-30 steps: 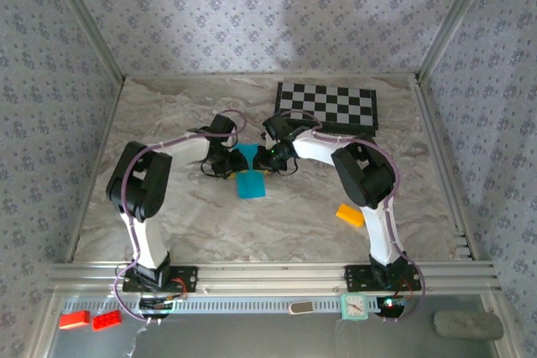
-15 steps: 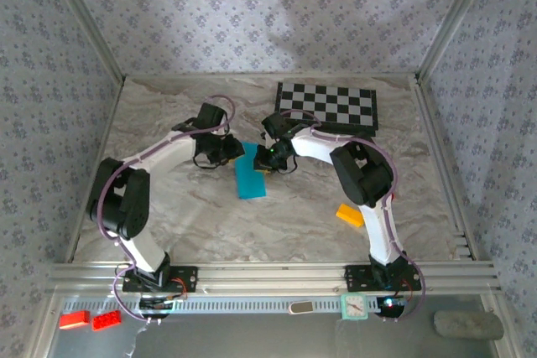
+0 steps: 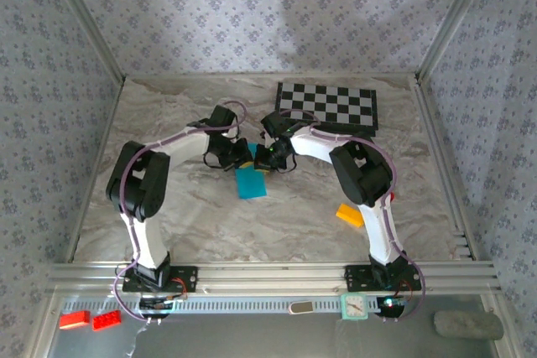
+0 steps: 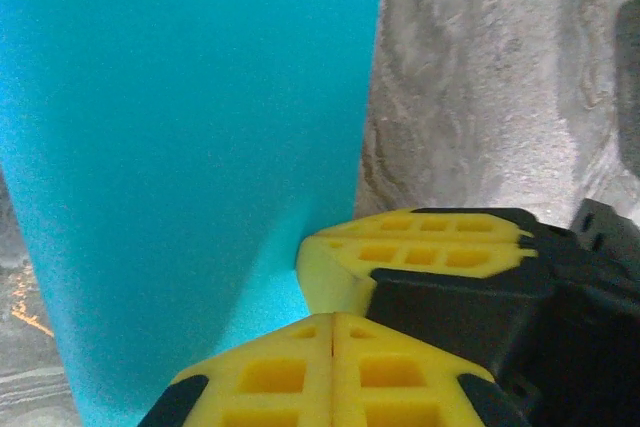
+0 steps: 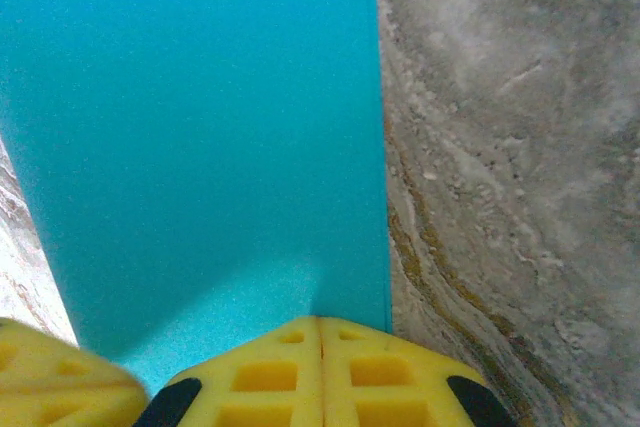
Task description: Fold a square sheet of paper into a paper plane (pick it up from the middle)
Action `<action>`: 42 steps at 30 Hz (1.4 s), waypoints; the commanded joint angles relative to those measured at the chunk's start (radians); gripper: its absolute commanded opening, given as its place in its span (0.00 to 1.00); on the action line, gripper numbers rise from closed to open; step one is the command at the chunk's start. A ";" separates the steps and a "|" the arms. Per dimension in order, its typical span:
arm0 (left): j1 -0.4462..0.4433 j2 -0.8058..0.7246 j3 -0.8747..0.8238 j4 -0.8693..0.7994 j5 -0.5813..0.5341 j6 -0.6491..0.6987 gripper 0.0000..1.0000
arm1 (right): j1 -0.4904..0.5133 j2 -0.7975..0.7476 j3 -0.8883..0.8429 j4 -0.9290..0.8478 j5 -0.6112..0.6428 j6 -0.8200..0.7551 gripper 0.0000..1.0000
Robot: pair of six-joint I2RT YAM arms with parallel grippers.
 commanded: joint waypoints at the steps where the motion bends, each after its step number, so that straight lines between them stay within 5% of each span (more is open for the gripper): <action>1: -0.005 0.031 0.024 -0.045 0.016 0.018 0.04 | -0.004 0.112 -0.041 -0.118 0.130 0.000 0.06; 22: 0.050 0.053 -0.092 -0.092 -0.065 0.140 0.04 | -0.017 0.138 -0.051 -0.175 0.197 -0.063 0.05; 32: 0.211 -0.075 -0.245 -0.040 0.031 0.202 0.05 | -0.039 0.144 -0.059 -0.180 0.222 -0.120 0.05; 42: 0.156 -0.180 -0.166 0.096 0.153 0.131 0.06 | -0.029 0.148 -0.050 -0.180 0.215 -0.126 0.05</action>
